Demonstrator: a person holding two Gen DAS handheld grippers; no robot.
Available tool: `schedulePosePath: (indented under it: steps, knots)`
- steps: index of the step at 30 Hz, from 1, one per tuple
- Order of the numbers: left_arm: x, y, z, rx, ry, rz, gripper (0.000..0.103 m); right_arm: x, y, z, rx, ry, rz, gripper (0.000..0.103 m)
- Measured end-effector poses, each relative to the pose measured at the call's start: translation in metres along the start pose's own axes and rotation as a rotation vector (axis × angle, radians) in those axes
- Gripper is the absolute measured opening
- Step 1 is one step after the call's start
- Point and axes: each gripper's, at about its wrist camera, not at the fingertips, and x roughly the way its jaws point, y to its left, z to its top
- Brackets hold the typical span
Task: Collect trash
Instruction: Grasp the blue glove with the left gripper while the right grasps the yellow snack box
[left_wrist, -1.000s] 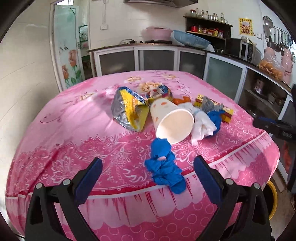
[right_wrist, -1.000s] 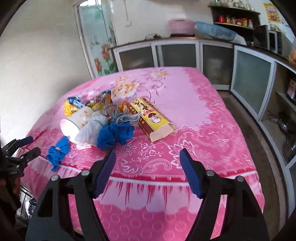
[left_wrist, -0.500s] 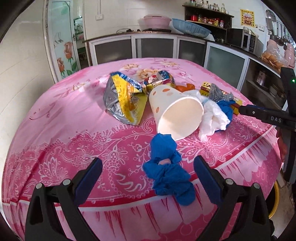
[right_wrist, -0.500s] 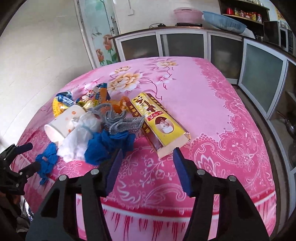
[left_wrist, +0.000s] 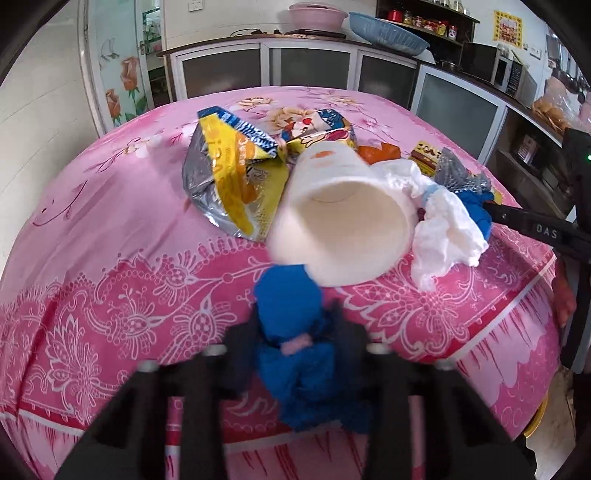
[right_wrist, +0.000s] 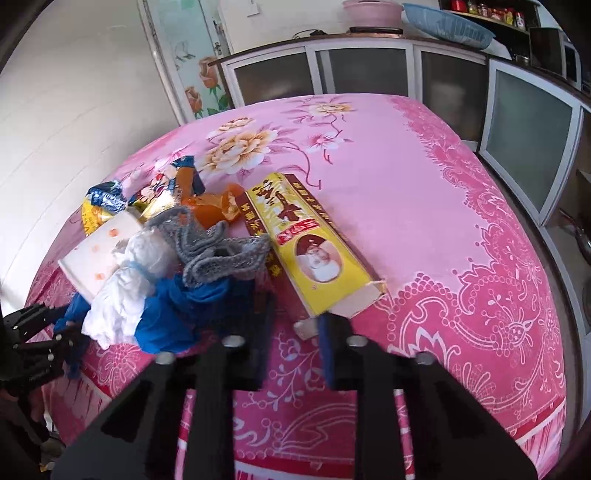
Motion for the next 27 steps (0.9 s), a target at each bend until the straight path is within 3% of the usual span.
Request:
schedulePosePath:
  steps: [1,3,12,27]
  knots:
    - [0.000,-0.001,0.000,0.001,-0.001,-0.002,0.017,-0.001,0.001,0.001,0.001,-0.006,-0.003,0.012]
    - [-0.003,-0.002,0.001,0.000,-0.004,-0.016,0.014,-0.007,0.001,0.001,0.004,-0.028,-0.016,0.007]
    - [-0.046,0.006,-0.005,-0.030,-0.065,-0.097,0.014,-0.043,0.000,-0.002,-0.005,-0.069,-0.042,0.004]
    - [-0.098,0.004,-0.015,-0.016,-0.143,-0.092,0.014,-0.094,0.001,-0.017,0.003,-0.145,-0.092,0.002]
